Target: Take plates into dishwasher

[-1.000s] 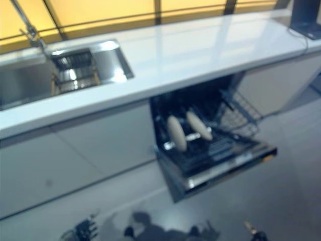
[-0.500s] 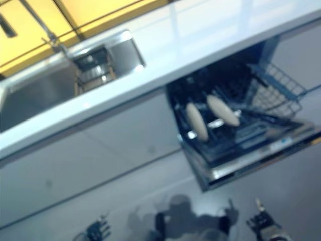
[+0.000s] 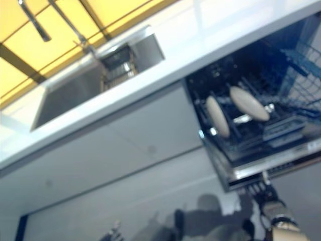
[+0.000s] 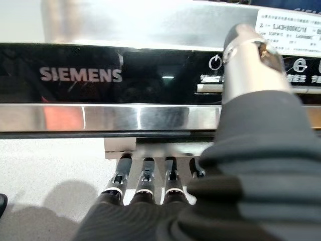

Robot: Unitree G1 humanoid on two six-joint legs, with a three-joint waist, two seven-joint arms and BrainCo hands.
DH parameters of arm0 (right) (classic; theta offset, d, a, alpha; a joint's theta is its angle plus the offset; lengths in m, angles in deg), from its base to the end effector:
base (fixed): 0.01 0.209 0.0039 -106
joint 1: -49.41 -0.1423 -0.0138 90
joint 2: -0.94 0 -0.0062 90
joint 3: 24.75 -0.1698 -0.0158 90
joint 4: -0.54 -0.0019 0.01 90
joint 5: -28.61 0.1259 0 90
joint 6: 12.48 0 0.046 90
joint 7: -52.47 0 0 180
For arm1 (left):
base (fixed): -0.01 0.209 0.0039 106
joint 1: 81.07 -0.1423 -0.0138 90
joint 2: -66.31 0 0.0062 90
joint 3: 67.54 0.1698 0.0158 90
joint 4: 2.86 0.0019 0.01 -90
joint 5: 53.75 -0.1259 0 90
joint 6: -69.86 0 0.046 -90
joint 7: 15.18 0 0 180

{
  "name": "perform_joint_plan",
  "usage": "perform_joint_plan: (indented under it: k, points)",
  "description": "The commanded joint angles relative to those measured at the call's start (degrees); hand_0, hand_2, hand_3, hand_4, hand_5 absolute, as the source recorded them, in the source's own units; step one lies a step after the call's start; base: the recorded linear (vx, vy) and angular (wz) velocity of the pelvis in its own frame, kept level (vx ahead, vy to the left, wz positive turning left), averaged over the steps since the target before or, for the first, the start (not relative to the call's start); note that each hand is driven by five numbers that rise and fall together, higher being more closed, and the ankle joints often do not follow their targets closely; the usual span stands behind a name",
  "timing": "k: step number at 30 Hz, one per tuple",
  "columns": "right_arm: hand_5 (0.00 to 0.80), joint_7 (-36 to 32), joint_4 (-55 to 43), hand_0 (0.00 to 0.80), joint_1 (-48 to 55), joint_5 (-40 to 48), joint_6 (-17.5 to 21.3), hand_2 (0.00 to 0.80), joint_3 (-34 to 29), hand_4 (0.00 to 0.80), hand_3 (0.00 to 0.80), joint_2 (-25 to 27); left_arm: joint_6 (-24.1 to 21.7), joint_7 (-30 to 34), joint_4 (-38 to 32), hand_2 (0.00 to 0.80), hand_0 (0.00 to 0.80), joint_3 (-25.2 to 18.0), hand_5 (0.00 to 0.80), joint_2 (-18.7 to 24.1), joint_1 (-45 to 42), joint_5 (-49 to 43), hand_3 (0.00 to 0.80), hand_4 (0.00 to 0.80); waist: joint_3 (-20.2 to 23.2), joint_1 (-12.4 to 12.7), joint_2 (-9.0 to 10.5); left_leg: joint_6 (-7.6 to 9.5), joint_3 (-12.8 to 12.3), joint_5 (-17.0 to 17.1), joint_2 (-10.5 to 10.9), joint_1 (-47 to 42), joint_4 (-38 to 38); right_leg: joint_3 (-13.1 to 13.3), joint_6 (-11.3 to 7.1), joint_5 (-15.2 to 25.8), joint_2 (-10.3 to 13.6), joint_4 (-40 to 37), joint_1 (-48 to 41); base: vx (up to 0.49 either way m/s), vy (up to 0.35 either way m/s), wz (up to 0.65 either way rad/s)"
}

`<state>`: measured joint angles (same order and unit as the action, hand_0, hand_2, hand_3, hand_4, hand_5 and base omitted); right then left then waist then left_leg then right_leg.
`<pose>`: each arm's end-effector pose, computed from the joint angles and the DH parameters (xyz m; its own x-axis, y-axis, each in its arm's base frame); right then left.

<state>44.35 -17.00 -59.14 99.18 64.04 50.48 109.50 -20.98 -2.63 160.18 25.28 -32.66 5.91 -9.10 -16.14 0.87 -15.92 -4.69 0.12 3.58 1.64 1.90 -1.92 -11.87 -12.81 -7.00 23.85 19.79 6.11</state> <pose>0.1604 -0.3320 -0.0022 0.6681 -0.3244 -0.6697 0.7414 0.3672 0.5617 0.0424 0.1883 -0.1012 0.3875 -0.0504 -0.9205 -0.5819 0.7611 -0.2867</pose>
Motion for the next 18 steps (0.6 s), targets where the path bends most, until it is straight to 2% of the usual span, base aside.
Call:
perform_joint_plan:
  k: [1,4,9,18]
  points:
    - [0.0,-4.99,-7.45,0.0,-11.1,2.3,0.76,0.0,-0.62,0.0,0.0,-0.18,-0.99,0.72,-0.46,0.0,0.0,2.6,0.0,0.77,1.93,2.11,0.0,0.0,-0.55,3.43,-0.48,0.57,-0.09,-1.98,1.07,1.41,-5.81,-2.59,9.52,-3.84,-1.88,6.51,-0.52,0.013,0.098,0.07]
    - [0.0,-5.58,-11.3,0.0,-15.02,3.68,1.6,0.0,1.83,0.0,0.0,-0.58,-0.35,0.49,-1.73,0.0,0.0,3.19,0.0,1.04,1.44,2.19,0.0,0.0,-0.63,4.63,-0.61,0.9,0.9,-2.08,1.68,1.42,-6.45,-3.32,9.54,-4.07,-1.47,7.27,-1.01,-0.023,0.064,0.07]
    - [0.0,-7.27,-17.04,0.0,-19.1,5.91,3.87,0.0,5.9,0.0,0.0,-3.31,0.76,-0.59,-3.57,0.0,0.0,3.09,0.0,2.17,1.19,2.16,0.0,0.0,-0.75,6.23,0.32,1.16,1.98,-1.91,1.64,1.06,-6.63,-4.53,9.43,-3.71,-1.98,6.86,-2.42,-0.018,-0.003,0.07]
    - [0.0,-8.74,-24.82,0.0,-22.41,12.88,7.13,0.0,10.57,0.0,0.0,-6.53,2.15,-2.29,-5.2,0.0,0.0,1.38,0.0,5.42,-0.16,-2.35,0.0,0.0,0.9,9.35,5.28,1.72,3.76,-2.09,-0.06,-1.77,-6.05,-7.36,8.7,-1.67,-4.62,2.59,-8.3,0.074,-0.091,0.06]
